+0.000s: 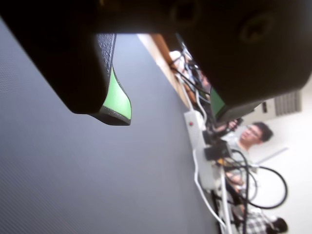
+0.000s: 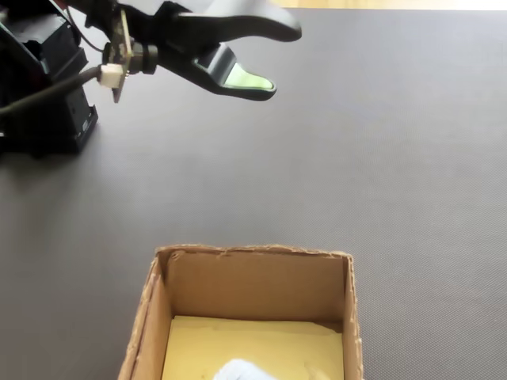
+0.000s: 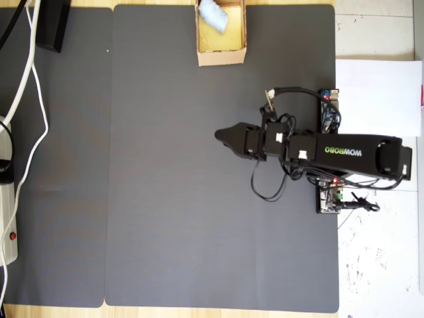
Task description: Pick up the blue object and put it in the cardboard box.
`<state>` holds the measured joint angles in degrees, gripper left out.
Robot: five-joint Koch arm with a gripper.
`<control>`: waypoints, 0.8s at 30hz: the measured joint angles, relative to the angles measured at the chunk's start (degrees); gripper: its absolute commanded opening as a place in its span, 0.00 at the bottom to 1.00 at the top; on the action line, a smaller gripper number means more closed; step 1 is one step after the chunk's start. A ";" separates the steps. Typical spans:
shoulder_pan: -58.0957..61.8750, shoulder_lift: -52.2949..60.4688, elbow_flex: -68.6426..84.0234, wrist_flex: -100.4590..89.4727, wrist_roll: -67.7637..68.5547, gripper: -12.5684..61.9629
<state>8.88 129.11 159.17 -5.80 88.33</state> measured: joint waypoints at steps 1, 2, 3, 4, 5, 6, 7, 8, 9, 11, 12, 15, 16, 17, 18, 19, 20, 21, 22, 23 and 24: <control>-0.79 0.88 2.29 -0.09 0.09 0.62; -0.88 0.88 2.81 -0.09 0.18 0.62; -1.14 1.05 4.57 0.00 0.26 0.62; -1.23 1.14 6.42 0.00 0.26 0.62; -1.41 1.14 7.73 0.00 0.26 0.62; -1.49 1.14 8.70 0.00 0.26 0.62; -1.49 1.14 9.14 0.00 0.26 0.62; -1.58 1.14 9.84 -0.09 0.26 0.62; -1.76 1.14 10.55 -0.09 0.26 0.62; -1.85 1.14 12.13 -0.09 0.26 0.62; -1.85 1.14 12.66 -0.09 0.26 0.62; -2.20 1.14 15.12 -0.18 0.44 0.62; -2.20 1.14 15.73 -0.18 0.62 0.62; -2.37 1.14 16.17 -0.26 0.79 0.62; -2.55 1.14 16.26 -0.09 0.97 0.62; -2.55 1.14 16.70 -0.18 1.05 0.62; -2.64 1.14 17.05 -0.18 1.05 0.62; -2.72 1.14 17.14 -0.18 1.05 0.62; -2.64 1.14 17.05 -0.18 1.05 0.63; -2.72 1.14 17.14 0.26 1.05 0.63; -2.72 1.14 17.14 0.26 1.05 0.63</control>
<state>6.15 130.25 176.31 -5.54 89.38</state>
